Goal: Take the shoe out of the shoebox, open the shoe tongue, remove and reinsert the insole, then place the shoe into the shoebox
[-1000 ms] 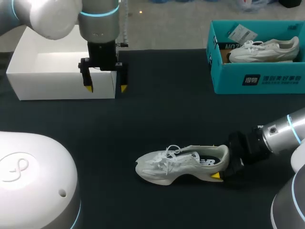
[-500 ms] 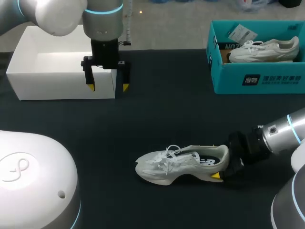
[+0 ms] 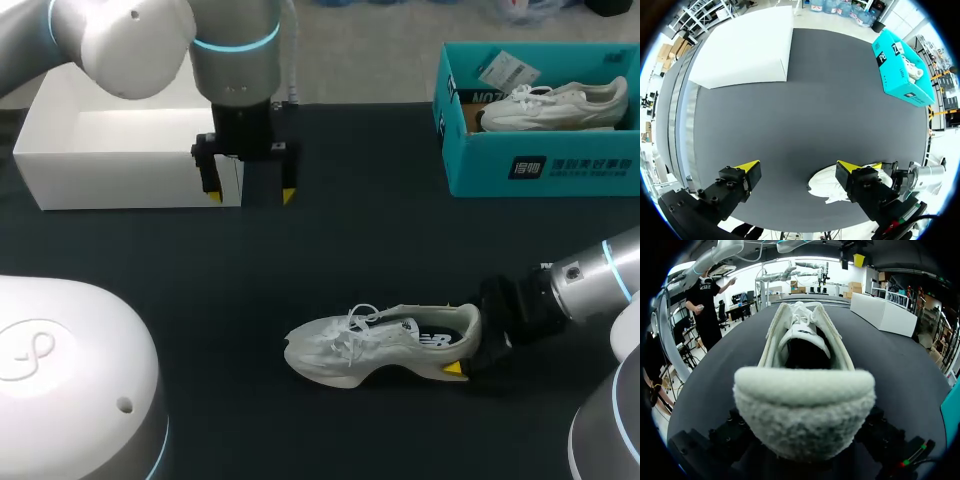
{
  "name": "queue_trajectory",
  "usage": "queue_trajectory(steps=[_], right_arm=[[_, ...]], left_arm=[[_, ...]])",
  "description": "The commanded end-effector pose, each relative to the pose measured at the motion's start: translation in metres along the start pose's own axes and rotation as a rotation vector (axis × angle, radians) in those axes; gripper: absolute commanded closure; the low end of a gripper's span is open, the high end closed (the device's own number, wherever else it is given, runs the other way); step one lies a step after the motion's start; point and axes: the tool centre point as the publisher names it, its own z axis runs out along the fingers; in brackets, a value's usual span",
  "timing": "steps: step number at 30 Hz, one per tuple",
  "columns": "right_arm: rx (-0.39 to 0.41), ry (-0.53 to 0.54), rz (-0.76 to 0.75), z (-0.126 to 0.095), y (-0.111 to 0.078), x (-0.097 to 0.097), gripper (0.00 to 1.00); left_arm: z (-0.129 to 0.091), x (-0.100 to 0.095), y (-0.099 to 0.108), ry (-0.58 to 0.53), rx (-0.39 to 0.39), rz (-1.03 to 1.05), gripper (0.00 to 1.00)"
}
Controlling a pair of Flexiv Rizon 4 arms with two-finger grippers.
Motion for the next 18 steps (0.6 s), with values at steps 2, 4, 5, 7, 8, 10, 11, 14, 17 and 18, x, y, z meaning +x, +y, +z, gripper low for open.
queue_trajectory(steps=[2, 4, 5, 7, 8, 10, 11, 14, 17, 18], right_arm=[[0.005, -0.003, 0.000, 0.002, 0.000, 0.000, 1.00], [0.005, -0.003, 0.000, 0.002, 0.000, 0.000, 1.00], [0.005, -0.003, 0.000, 0.002, 0.000, 0.000, 1.00], [0.005, -0.003, 0.000, 0.002, 0.000, 0.000, 1.00], [0.005, -0.003, 0.000, 0.002, 0.000, 0.000, 1.00], [0.005, -0.003, 0.000, 0.002, 0.000, 0.000, 1.00], [0.005, -0.003, 0.000, 0.002, 0.000, 0.000, 1.00], [0.005, -0.003, 0.000, 0.002, 0.000, 0.000, 1.00], [0.005, -0.003, 0.000, 0.002, 0.000, 0.000, 1.00], [0.005, -0.003, 0.000, 0.002, 0.000, 0.000, 1.00]], left_arm=[[0.001, 0.023, 0.023, 0.003, 0.048, 0.032, 0.00], [0.001, 0.034, 0.029, 0.013, 0.047, 0.055, 0.00], [0.002, 0.039, 0.031, 0.017, 0.050, 0.069, 0.00], [0.003, 0.049, 0.037, 0.014, 0.052, 0.085, 0.00], [0.004, 0.053, 0.039, 0.016, 0.055, 0.093, 0.00], [0.005, 0.060, 0.045, 0.013, 0.059, 0.101, 0.00], [0.006, 0.061, 0.047, 0.027, 0.060, 0.099, 0.00], [0.011, 0.072, 0.057, 0.044, 0.053, 0.116, 0.00], [0.020, 0.082, 0.067, 0.055, 0.046, 0.117, 0.00], [0.023, 0.086, 0.071, 0.065, 0.037, 0.111, 0.00]])
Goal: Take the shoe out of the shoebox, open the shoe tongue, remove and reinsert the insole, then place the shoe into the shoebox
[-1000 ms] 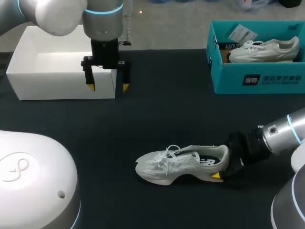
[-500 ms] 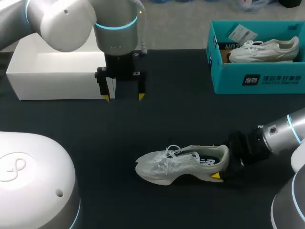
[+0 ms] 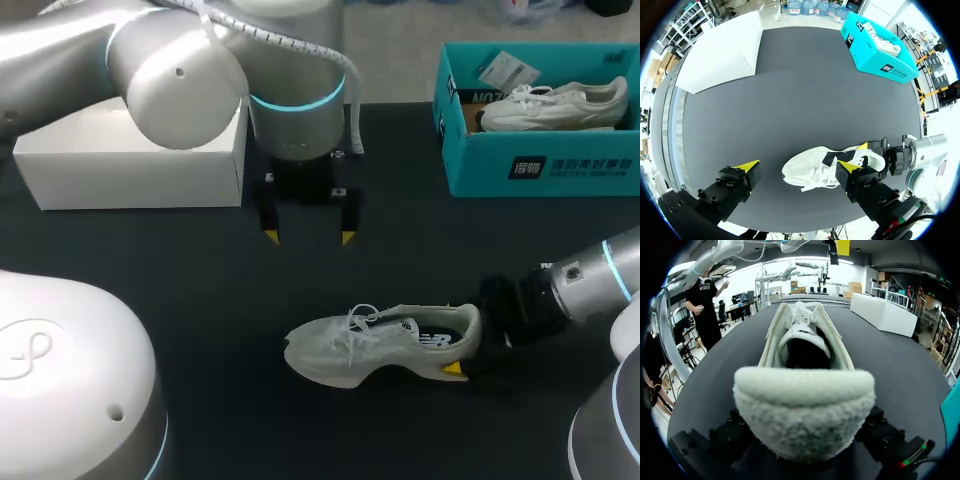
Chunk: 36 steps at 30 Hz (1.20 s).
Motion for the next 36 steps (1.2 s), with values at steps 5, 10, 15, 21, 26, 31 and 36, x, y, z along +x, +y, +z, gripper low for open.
queue_trajectory(steps=[5, 10, 15, 21, 26, 31, 36], right_arm=[[0.005, -0.003, 0.000, 0.002, 0.000, 0.000, 1.00], [0.005, -0.003, 0.000, 0.002, 0.000, 0.000, 1.00], [0.005, -0.003, 0.000, 0.002, 0.000, 0.000, 1.00], [0.005, -0.003, 0.000, 0.002, 0.000, 0.000, 1.00], [0.005, -0.003, 0.000, 0.002, 0.000, 0.000, 1.00], [0.005, -0.003, 0.000, 0.002, 0.000, 0.000, 1.00], [0.005, -0.003, 0.000, 0.002, 0.000, 0.000, 1.00]], left_arm=[[0.032, 0.030, 0.023, 0.037, -0.042, -0.004, 0.00], [0.046, 0.048, 0.036, 0.048, -0.068, 0.016, 0.00], [0.057, 0.064, 0.046, 0.042, -0.090, 0.045, 0.00], [0.062, 0.075, 0.054, 0.039, -0.095, 0.058, 0.00], [0.069, 0.083, 0.057, 0.035, -0.103, 0.075, 0.00], [0.075, 0.096, 0.060, 0.027, -0.115, 0.108, 0.00], [0.080, 0.107, 0.062, -0.005, -0.122, 0.155, 0.00]])
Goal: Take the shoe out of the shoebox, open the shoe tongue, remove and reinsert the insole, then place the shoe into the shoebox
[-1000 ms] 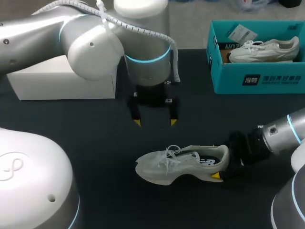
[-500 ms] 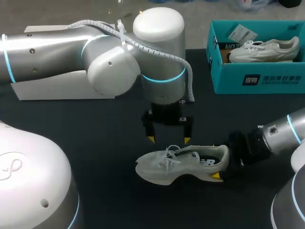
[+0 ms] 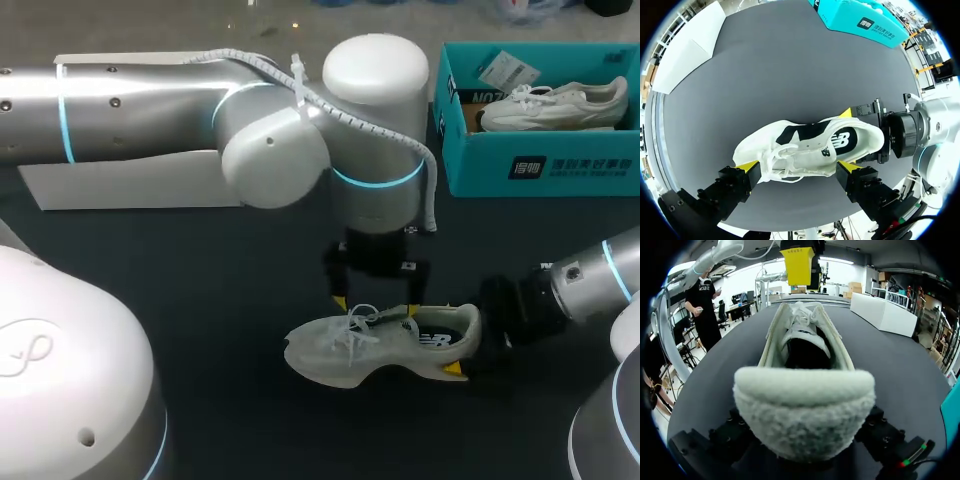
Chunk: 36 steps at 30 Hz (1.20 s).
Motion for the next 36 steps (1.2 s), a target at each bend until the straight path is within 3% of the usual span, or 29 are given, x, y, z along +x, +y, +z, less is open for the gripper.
queue_trajectory(steps=[1, 24, 36], right_arm=[[0.005, -0.003, 0.000, 0.002, 0.000, 0.000, 1.00], [0.005, -0.003, 0.000, 0.002, 0.000, 0.000, 1.00], [0.005, -0.003, 0.000, 0.002, 0.000, 0.000, 1.00]], left_arm=[[0.009, 0.018, -0.006, -0.049, -0.012, 0.021, 0.00], [0.043, 0.031, -0.016, -0.158, -0.015, 0.097, 0.00], [0.057, 0.026, -0.013, -0.215, -0.017, 0.071, 0.00]])
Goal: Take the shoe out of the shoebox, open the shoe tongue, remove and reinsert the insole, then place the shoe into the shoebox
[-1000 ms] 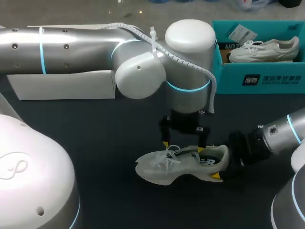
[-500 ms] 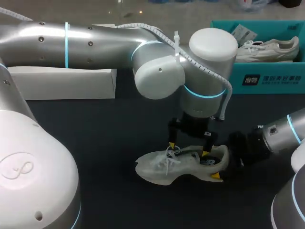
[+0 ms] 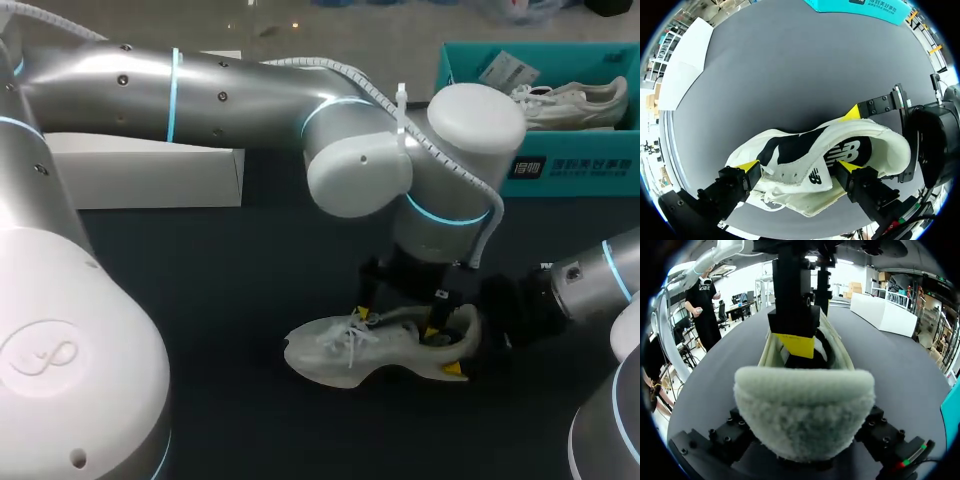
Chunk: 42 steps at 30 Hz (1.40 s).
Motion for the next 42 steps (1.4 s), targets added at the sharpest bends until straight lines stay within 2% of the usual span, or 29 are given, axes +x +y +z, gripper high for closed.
queue_trajectory(steps=[1, 9, 13, 31, 34, 35, 39, 42], right_arm=[[0.005, -0.003, 0.000, 0.002, 0.000, 0.000, 1.00], [0.005, -0.003, 0.000, 0.002, 0.000, 0.000, 1.00], [0.005, -0.003, 0.000, 0.002, 0.000, 0.000, 1.00], [0.005, -0.003, 0.000, 0.002, 0.000, 0.000, 1.00], [0.005, -0.003, 0.000, 0.002, 0.000, 0.000, 1.00], [0.005, -0.003, 0.000, 0.002, 0.000, 0.000, 1.00], [0.005, -0.003, 0.000, 0.002, 0.000, 0.000, 1.00], [0.005, -0.003, 0.000, 0.002, 0.000, 0.000, 1.00]], left_arm=[[0.003, 0.003, 0.002, -0.020, -0.002, -0.013, 0.00], [0.012, -0.008, 0.006, -0.094, -0.012, -0.067, 0.00], [0.013, -0.011, 0.008, -0.094, -0.013, -0.088, 0.00], [-0.003, -0.041, 0.016, -0.066, 0.013, -0.204, 0.00], [-0.007, -0.044, 0.016, -0.045, 0.016, -0.212, 0.08], [-0.009, -0.044, 0.015, -0.040, 0.019, -0.216, 0.16], [-0.014, -0.045, 0.016, -0.024, 0.024, -0.217, 0.29], [-0.017, -0.045, 0.016, -0.001, 0.021, -0.211, 0.44]])
